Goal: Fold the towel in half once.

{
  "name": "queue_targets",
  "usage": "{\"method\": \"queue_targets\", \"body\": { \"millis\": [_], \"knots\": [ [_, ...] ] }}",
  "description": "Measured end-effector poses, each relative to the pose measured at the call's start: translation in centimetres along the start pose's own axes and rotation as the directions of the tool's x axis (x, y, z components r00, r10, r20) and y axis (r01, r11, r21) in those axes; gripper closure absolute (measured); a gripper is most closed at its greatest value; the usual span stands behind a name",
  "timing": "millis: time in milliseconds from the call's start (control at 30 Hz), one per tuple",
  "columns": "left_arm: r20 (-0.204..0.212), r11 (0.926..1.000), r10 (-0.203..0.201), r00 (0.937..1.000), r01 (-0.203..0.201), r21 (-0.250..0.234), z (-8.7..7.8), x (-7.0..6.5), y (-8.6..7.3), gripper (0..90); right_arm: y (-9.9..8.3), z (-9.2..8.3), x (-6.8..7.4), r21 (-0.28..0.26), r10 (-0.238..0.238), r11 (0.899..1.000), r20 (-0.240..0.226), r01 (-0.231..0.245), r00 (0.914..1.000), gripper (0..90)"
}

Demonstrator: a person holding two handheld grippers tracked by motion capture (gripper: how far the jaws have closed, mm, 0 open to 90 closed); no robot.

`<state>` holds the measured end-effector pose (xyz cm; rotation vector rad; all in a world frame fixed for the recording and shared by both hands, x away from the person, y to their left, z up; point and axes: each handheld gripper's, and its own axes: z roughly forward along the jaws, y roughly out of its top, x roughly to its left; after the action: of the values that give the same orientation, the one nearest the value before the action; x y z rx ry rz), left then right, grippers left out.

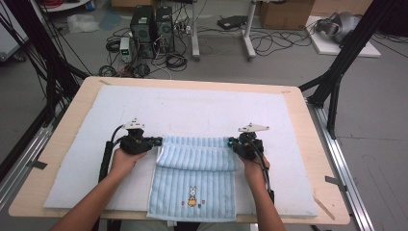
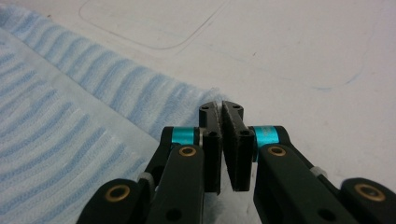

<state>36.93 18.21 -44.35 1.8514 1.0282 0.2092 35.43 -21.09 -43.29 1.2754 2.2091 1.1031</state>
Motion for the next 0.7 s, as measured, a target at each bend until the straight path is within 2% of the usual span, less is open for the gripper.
{"method": "queue_targets", "body": {
  "millis": [67, 200, 233, 267, 300, 333, 367, 400, 433, 533, 567, 600, 633, 667, 700],
  "knots": [
    [-0.016, 0.9996, -0.025, 0.9996, 0.024, -0.013, 0.2, 0.4, 0.2, 88.0, 0.1, 0.1, -0.1, -0.019, 0.005, 1.0, 0.008, -0.005, 1.0, 86.6],
    [-0.045, 0.9996, -0.029, 0.9986, 0.029, 0.005, 0.9, 0.7, 0.1, 86.5, 0.2, 0.7, -0.2, -0.012, 0.011, 1.0, 0.028, -0.01, 0.9995, 86.2],
    [-0.059, 0.9995, -0.031, 0.9978, 0.032, 0.004, 1.0, 0.7, 0.1, 79.2, 0.2, 0.8, -0.2, -0.011, 0.008, 1.0, 0.034, -0.008, 0.9994, 83.4],
    [-0.07, 0.9992, -0.039, 0.9968, 0.039, 0.006, 1.0, 0.7, 0.1, 66.5, 0.2, 0.9, -0.2, -0.011, 0.006, 1.0, 0.047, -0.005, 0.9989, 77.8],
    [-0.065, 0.9993, -0.036, 0.9972, 0.037, 0.01, 0.9, 0.8, 0.1, 60.0, 0.2, 0.8, -0.3, -0.013, 0.01, 1.0, 0.055, -0.009, 0.9984, 72.2],
    [-0.069, 0.9994, -0.025, 0.9973, 0.026, 0.021, 0.9, 0.9, 0.0, 57.2, 0.1, 0.6, -0.4, -0.014, 0.03, 0.999, 0.048, -0.03, 0.9984, 68.6],
    [-0.064, 0.9991, -0.029, 0.9975, 0.031, 0.027, 1.0, 0.9, 0.0, 51.9, 0.1, 0.4, -0.5, -0.021, 0.042, 0.999, 0.04, -0.041, 0.9983, 65.2],
    [-0.046, 0.9985, -0.036, 0.9983, 0.038, 0.04, 1.1, 1.0, -0.1, 50.9, 0.1, 0.3, -0.6, -0.024, 0.045, 0.999, 0.037, -0.044, 0.9983, 62.0],
    [-0.04, 0.9983, -0.042, 0.9983, 0.044, 0.039, 1.2, 0.9, -0.2, 50.8, 0.1, 0.3, -0.6, -0.015, 0.059, 0.998, 0.022, -0.058, 0.998, 60.1],
    [-0.035, 0.9987, -0.013, 0.9993, 0.015, 0.048, 1.4, 0.6, -0.1, 53.4, -0.2, 1.0, -0.6, 0.042, 0.048, 0.998, 0.009, -0.048, 0.9988, 55.4],
    [-0.016, 0.9984, -0.012, 0.9998, 0.012, 0.056, 1.4, 0.5, -0.2, 58.8, -0.3, 1.3, -0.5, 0.062, 0.046, 0.997, -0.004, -0.045, 0.9989, 55.2],
    [-0.016, 0.998, 0.006, 0.9999, -0.005, 0.064, 1.5, 0.3, -0.2, 65.2, -0.3, 1.5, -0.3, 0.075, 0.037, 0.996, -0.003, -0.037, 0.9993, 55.2],
    [-0.007, 0.9975, 0.017, 0.9998, -0.016, 0.069, 1.6, 0.2, -0.2, 70.6, -0.3, 1.6, -0.2, 0.069, 0.024, 0.997, 0.003, -0.024, 0.9997, 57.3],
    [-0.008, 0.9963, 0.032, 0.9994, -0.032, 0.08, 1.6, 0.0, -0.2, 80.6, -0.3, 1.6, -0.1, 0.071, 0.028, 0.997, -0.004, -0.027, 0.9996, 61.9],
    [-0.009, 0.9964, 0.026, 0.9996, -0.026, 0.08, 1.7, -0.1, -0.1, 83.3, -0.3, 1.6, -0.1, 0.071, 0.026, 0.997, -0.014, -0.025, 0.9996, 68.1]
  ]
}}
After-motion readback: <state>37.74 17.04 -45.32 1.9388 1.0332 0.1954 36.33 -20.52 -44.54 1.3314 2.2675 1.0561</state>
